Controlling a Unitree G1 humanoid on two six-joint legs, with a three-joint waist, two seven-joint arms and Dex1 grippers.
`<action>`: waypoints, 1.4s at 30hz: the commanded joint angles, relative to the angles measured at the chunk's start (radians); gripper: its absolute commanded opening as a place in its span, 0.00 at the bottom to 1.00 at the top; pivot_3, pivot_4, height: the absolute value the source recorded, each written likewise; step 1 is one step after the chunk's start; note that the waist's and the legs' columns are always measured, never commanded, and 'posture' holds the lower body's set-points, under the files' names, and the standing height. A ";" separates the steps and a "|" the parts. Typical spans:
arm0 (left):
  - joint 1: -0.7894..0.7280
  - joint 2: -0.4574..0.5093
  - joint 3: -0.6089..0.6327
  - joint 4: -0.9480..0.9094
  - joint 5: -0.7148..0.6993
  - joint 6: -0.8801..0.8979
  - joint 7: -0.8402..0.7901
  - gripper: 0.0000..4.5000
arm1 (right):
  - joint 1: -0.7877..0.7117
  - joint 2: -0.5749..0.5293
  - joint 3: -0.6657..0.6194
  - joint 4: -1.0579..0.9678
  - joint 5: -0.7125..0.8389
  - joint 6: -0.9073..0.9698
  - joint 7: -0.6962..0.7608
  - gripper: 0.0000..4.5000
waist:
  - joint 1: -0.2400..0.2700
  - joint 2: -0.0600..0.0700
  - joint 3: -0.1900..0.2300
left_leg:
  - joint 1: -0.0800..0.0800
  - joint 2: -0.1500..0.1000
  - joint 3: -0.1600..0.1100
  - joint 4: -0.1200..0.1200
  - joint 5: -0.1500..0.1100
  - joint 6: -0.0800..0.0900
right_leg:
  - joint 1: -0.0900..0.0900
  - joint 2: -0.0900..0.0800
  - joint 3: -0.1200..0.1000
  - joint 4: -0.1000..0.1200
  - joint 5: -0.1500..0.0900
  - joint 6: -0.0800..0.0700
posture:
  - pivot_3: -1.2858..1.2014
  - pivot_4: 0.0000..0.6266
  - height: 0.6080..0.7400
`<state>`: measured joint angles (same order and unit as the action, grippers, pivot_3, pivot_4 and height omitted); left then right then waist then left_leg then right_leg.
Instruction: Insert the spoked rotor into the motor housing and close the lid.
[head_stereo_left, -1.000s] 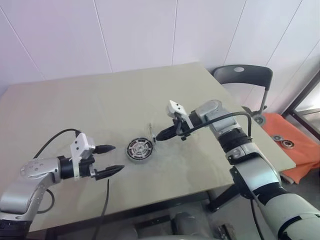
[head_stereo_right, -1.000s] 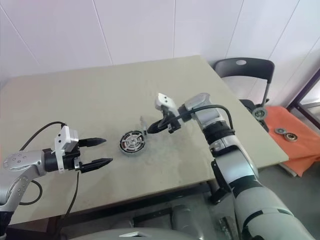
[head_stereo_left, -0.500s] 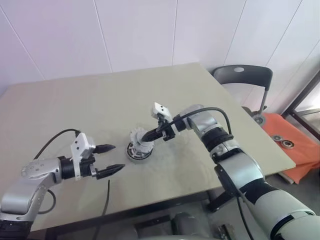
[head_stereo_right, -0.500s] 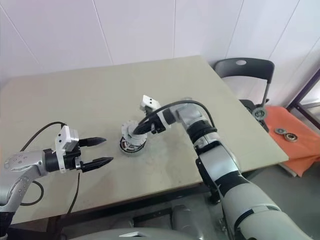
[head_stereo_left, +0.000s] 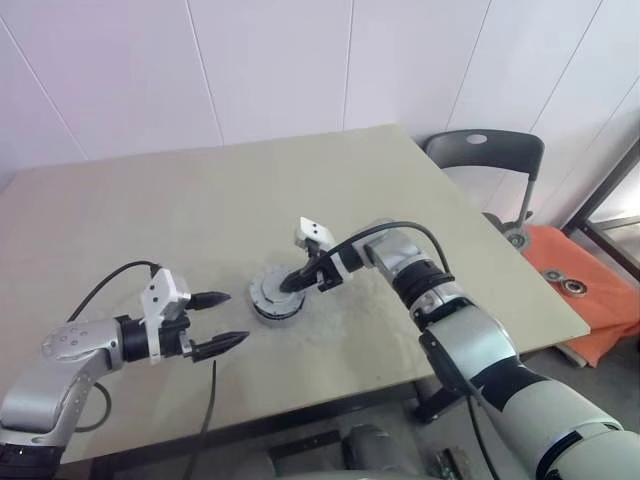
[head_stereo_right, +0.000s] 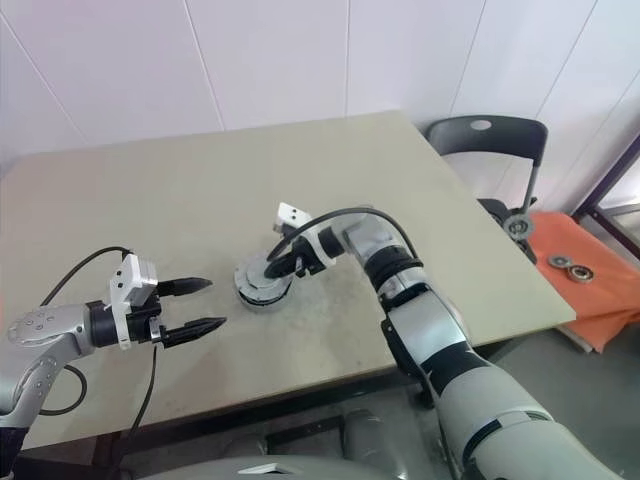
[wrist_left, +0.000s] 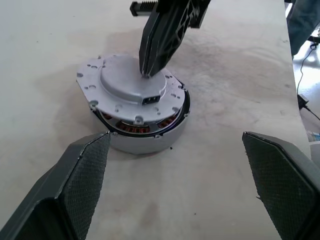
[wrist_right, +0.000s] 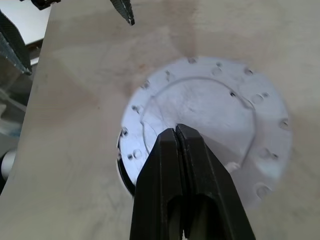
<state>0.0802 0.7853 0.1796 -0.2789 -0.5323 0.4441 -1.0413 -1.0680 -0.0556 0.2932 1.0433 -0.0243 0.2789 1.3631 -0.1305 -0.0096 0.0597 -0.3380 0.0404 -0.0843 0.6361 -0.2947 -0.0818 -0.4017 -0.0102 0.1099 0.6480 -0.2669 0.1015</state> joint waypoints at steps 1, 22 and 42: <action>-0.024 0.017 0.037 -0.002 -0.003 -0.019 -0.001 1.00 | -0.015 0.023 -0.005 0.010 -0.005 -0.005 -0.017 0.01 | 0.001 0.000 0.000 | 0.000 0.000 0.000 0.000 0.000 0.000 | 0.000 0.000 0.000 0.000 0.000 0.000 | 0.52 0.00 1.00; -0.028 0.021 0.050 -0.001 -0.002 -0.011 0.005 1.00 | 0.077 0.023 0.067 0.037 -0.098 -0.085 -0.047 0.01 | 0.001 0.000 -0.002 | 0.005 0.000 0.000 0.001 0.000 0.000 | 0.006 0.000 0.000 0.000 -0.001 0.001 | 0.52 0.00 1.00; -0.042 0.010 0.038 0.011 0.000 -0.015 0.007 1.00 | 0.076 -0.045 -0.061 -0.295 0.104 -0.001 0.099 0.01 | 0.003 0.000 -0.001 | 0.002 0.000 -0.001 0.000 0.000 0.000 | 0.003 0.000 0.000 -0.001 -0.001 0.002 | 0.52 0.00 1.00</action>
<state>0.0518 0.7926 0.2030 -0.2566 -0.5319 0.4443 -1.0385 -0.9953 -0.0979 0.2487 0.8375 0.0324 0.2488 1.4307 -0.1273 -0.0095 0.0585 -0.3380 0.0404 -0.0857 0.6365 -0.2947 -0.0819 -0.4005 -0.0103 0.1091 0.6473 -0.2671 0.1019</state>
